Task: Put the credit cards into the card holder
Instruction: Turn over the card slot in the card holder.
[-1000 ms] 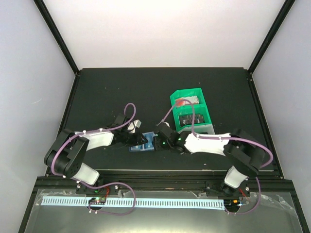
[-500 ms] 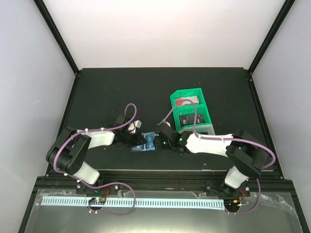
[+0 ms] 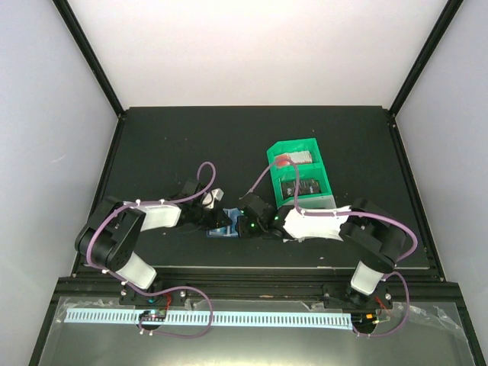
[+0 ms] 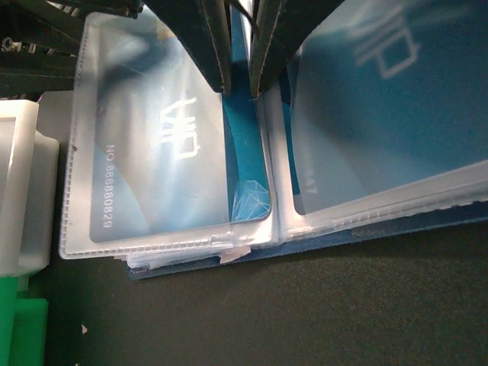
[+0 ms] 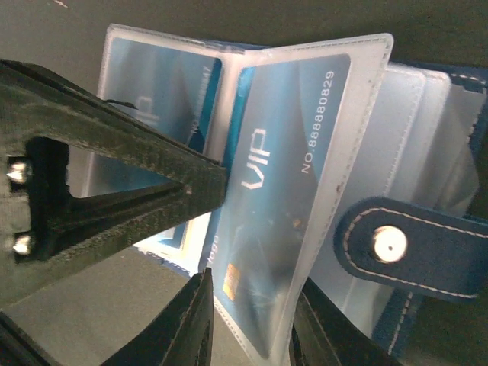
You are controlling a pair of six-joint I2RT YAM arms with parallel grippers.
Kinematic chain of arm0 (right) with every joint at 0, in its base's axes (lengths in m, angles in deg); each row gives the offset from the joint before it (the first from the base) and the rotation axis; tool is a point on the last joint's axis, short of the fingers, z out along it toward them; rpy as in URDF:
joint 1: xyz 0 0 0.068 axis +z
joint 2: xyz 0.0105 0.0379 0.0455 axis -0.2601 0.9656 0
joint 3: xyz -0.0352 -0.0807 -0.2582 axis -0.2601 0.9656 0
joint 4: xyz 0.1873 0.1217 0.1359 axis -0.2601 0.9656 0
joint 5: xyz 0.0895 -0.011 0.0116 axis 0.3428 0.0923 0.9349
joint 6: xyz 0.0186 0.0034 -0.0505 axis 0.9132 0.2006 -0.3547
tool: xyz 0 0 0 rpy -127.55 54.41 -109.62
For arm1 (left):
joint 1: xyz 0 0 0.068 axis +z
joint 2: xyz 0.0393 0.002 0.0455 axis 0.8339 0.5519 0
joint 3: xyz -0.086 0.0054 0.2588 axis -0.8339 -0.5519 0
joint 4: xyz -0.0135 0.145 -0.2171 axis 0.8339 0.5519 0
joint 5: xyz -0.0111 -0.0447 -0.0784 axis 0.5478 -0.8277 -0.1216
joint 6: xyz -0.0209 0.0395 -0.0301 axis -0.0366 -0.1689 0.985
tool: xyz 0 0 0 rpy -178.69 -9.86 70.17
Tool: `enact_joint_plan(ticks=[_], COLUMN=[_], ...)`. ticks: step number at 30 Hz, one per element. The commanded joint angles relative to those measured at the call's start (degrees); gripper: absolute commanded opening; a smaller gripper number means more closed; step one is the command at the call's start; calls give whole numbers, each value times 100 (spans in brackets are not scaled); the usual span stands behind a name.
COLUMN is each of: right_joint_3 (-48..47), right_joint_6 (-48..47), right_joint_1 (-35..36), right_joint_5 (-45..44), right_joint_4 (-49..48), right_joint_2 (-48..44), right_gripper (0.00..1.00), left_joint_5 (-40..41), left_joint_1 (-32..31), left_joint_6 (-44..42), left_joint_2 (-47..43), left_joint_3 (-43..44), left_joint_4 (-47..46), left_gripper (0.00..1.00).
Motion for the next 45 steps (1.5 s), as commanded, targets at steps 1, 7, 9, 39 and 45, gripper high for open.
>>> enact_joint_plan(ticks=[1,7,9,39,45], right_joint_3=[-235,-231,-295,-1005,-97], right_joint_6=[-79,-98,-148,-389,-797], right_joint_1=[-9,-1,-2,-35,-279], right_joint_5=[131,210,281,139,-1103], right_joint_4=[-227,-496,-554,-618,87], right_joint_2=[45,60,70,47,-1380], right_gripper=[29,32,33,37,42], left_joint_5=[333,903,1252,2029,1629], left_joint_1=[-49,-49,-45,565,599], left_joint_6=[-80,-19,12,17,-147], left_joint_2=[99,-695,-1116,-2962,-2755], left_joint_3=[-2,15,50,-71,-141], left_joint_4=[340,769,1032,2195,2090], left_gripper=[10,24,29,69,61])
